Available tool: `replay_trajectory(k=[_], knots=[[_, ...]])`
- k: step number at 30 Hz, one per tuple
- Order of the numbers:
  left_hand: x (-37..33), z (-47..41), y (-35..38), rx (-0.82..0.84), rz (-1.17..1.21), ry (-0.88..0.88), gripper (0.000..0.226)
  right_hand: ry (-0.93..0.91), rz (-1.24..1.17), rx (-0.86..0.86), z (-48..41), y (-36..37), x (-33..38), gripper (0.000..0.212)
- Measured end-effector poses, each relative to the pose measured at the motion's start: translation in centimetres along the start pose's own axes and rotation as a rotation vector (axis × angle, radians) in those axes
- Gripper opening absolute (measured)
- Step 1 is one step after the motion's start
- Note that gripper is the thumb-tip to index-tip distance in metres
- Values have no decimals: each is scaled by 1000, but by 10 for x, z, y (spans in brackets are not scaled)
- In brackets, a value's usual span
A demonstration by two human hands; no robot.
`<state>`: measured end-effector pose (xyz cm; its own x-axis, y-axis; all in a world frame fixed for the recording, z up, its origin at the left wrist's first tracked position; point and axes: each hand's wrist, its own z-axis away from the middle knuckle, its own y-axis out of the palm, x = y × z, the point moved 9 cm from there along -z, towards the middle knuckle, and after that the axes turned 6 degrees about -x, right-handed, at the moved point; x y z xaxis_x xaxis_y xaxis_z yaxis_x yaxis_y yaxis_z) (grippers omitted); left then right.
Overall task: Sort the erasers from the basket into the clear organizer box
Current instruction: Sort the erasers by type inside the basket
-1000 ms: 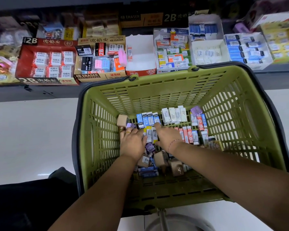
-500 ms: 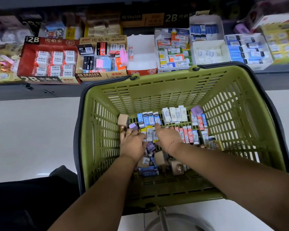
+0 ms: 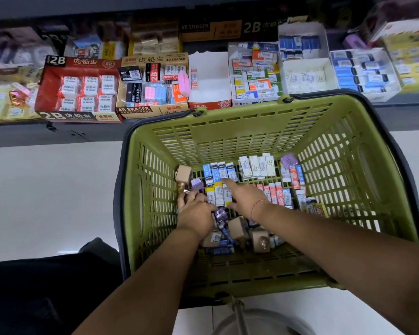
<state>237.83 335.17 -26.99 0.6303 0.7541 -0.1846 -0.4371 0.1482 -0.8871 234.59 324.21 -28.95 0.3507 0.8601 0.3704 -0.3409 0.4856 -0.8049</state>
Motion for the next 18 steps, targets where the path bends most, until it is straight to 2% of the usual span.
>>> replay_trajectory(k=[4, 8, 13, 18], knots=[[1, 4, 9, 95, -93, -23, 43, -34, 21, 24, 0, 1, 5, 67], [6, 1, 3, 35, -4, -77, 45, -12, -13, 28, -1, 1, 4, 60], [10, -1, 2, 12, 69, -119, 43, 119, -181, 16, 3, 3, -4, 35], [8, 1, 4, 11, 53, -99, 44, 164, -278, 16, 6, 4, -5, 36]])
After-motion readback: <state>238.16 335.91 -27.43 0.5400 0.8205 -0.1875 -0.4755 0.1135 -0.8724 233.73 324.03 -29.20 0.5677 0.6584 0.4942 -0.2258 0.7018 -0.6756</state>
